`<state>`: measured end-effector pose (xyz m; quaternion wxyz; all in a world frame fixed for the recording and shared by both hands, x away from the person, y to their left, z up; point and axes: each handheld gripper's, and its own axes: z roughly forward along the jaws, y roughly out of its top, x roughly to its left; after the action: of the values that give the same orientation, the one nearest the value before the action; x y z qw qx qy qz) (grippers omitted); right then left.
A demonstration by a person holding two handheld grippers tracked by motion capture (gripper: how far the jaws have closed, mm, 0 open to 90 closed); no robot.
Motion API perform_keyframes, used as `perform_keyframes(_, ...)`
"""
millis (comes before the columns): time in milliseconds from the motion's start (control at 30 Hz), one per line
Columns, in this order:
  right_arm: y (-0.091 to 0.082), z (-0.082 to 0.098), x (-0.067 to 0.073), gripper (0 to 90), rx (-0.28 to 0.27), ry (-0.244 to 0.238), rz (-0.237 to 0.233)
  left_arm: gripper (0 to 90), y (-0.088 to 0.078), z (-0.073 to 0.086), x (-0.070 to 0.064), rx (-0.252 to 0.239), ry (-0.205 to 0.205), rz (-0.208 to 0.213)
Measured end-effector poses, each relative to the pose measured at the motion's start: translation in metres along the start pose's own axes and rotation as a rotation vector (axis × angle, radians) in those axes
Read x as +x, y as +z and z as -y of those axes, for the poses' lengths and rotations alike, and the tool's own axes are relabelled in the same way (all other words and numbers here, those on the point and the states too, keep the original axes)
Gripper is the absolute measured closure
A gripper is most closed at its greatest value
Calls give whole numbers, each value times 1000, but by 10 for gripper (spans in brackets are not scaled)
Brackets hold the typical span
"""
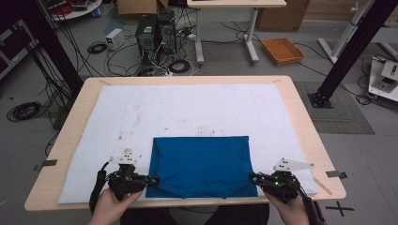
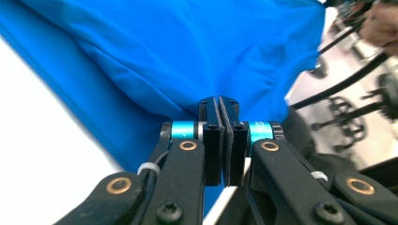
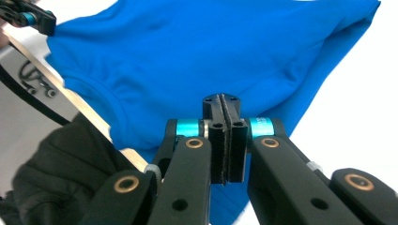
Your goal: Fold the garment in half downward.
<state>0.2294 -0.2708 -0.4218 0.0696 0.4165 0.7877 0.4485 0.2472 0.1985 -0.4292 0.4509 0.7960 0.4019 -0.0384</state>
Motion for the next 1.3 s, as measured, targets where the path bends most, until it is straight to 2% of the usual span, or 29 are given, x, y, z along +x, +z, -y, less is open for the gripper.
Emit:
perform_keyframes(67, 2, 2, 0, 895, 6, -5, 7, 852, 2, 2, -1, 12, 18, -36)
perform_keyframes(133, 2, 3, 0, 850, 12, -15, 26, 722, 3, 2, -1, 12, 13, -56)
perform_keyframes(167, 2, 3, -1, 829, 10, -19, 31, 686, 3, 2, -2, 10, 25, -70)
perform_keyframes(233, 1, 2, -3, 780, -6, -14, 46, 646, 1, 0, -3, -5, 63, -128)
perform_keyframes(300, 0, -2, -7, 756, -18, -7, 62, 594, -2, -7, 0, -39, 80, -184)
perform_keyframes(367, 3, -11, -13, 715, -32, -6, 100, 571, -4, -16, 5, -76, 87, -219)
perform_keyframes(533, 19, -38, -35, 618, -70, 26, 158, 515, 1, -44, 27, -144, 102, -307)
perform_keyframes(600, 27, -48, -44, 595, -86, 42, 185, 510, 7, -57, 40, -175, 83, -331)
perform_keyframes(667, 37, -59, -56, 575, -97, 64, 219, 505, 15, -66, 51, -172, 71, -364)
perform_keyframes(733, 46, -65, -64, 568, -96, 89, 226, 500, 24, -73, 62, -182, 59, -402)
perform_keyframes(767, 52, -68, -68, 564, -94, 93, 246, 500, 28, -76, 67, -175, 56, -415)
perform_keyframes(833, 63, -72, -78, 551, -82, 120, 255, 500, 37, -80, 76, -157, 31, -426)
perform_keyframes(900, 72, -74, -83, 542, -55, 143, 265, 500, 44, -82, 81, -131, 16, -419)
perform_keyframes(967, 79, -74, -88, 543, -33, 154, 279, 502, 50, -81, 83, -87, 20, -427)
perform_keyframes(1067, 87, -74, -93, 590, -3, 162, 268, 527, 55, -79, 84, -42, 24, -443)
perform_keyframes(1133, 91, -73, -95, 642, 16, 151, 264, 589, 54, -77, 84, -49, 39, -459)
perform_keyframes(1200, 95, -72, -94, 747, 37, 128, 255, 638, 53, -76, 84, -49, 45, -460)
perform_keyframes(1267, 96, -71, -91, 822, 44, 88, 257, 701, 54, -74, 83, -64, 58, -467)
perform_keyframes(1300, 96, -71, -91, 837, 45, 85, 249, 754, 54, -73, 82, -59, 58, -449)
